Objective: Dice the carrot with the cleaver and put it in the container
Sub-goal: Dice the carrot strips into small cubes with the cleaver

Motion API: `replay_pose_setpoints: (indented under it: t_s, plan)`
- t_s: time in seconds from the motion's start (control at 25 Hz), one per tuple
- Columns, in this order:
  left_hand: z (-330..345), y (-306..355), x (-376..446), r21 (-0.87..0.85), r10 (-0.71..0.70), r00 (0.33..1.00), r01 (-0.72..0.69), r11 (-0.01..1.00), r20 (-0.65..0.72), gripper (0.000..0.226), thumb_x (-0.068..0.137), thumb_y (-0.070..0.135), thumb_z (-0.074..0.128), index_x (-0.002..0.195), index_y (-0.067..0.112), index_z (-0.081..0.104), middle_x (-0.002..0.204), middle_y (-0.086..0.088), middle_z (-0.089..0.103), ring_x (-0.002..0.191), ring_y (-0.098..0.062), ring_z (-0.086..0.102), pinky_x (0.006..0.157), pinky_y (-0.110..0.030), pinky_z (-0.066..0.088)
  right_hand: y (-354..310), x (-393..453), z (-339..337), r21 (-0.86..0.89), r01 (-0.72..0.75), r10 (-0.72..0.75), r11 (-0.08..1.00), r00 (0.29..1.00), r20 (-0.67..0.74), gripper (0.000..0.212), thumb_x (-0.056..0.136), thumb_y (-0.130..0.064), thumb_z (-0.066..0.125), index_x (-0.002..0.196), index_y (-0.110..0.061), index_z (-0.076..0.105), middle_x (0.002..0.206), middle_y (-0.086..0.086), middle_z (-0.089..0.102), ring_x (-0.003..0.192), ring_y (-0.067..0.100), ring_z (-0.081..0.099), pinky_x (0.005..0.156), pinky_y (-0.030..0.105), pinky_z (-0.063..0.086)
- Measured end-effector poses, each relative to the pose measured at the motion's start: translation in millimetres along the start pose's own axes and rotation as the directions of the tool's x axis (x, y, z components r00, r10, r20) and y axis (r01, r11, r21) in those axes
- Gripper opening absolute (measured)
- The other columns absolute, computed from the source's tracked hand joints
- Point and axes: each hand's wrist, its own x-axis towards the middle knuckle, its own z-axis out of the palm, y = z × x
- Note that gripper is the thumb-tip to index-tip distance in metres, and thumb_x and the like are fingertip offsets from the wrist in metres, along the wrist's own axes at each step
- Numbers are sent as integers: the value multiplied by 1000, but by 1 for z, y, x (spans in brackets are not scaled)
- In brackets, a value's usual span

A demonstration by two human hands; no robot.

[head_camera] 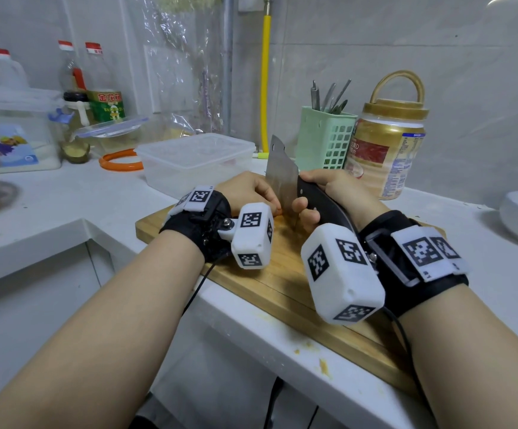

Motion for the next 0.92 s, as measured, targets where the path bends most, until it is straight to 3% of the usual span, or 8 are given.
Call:
replay_pose_setpoints:
  t_s: [0.24, 0.44, 0.6, 0.76, 0.92]
  plan:
    - [0, -2, 1, 68, -7, 1000, 9, 998, -25, 17, 78, 7, 72, 67, 20, 72, 77, -5, 68, 74, -12, 62, 80, -35, 52, 6, 1, 8, -33, 44, -44, 999, 999, -14, 23, 98, -23, 49, 110, -4, 45, 59, 10, 46, 27, 15, 41, 30, 15, 33]
    - [2, 7, -2, 57, -18, 1000, 19, 998, -18, 14, 84, 2, 65, 79, 14, 70, 70, 5, 65, 63, -2, 58, 64, -20, 46, 7, -2, -5, 99, 7, -11, 995, 999, 47, 21, 98, -27, 46, 106, -8, 42, 56, 7, 45, 28, 14, 39, 32, 13, 32]
    - [0, 7, 0, 119, -40, 999, 44, 992, -31, 21, 81, -1, 63, 75, 19, 67, 82, -4, 64, 75, -14, 58, 72, -28, 47, 9, -3, -7, 139, 7, -18, 990, 997, 80, 21, 98, -28, 44, 103, -7, 45, 57, 6, 44, 29, 13, 39, 32, 12, 32]
    - [1, 7, 0, 115, -84, 994, 91, 989, -66, 17, 82, 2, 67, 73, 16, 69, 65, 10, 64, 66, -4, 56, 58, -17, 44, 9, -1, -7, 202, 41, -53, 979, 997, 56, 21, 98, -25, 47, 110, -9, 42, 60, 7, 42, 29, 14, 41, 32, 12, 32]
    - [1, 3, -1, 54, -64, 993, 69, 996, -98, 2, 79, 8, 76, 81, 7, 75, 69, 5, 67, 70, -5, 58, 64, -17, 47, 8, -3, -10, 248, 40, -56, 968, 997, 58, 23, 97, -27, 47, 110, -11, 38, 58, 6, 42, 29, 14, 41, 33, 12, 32]
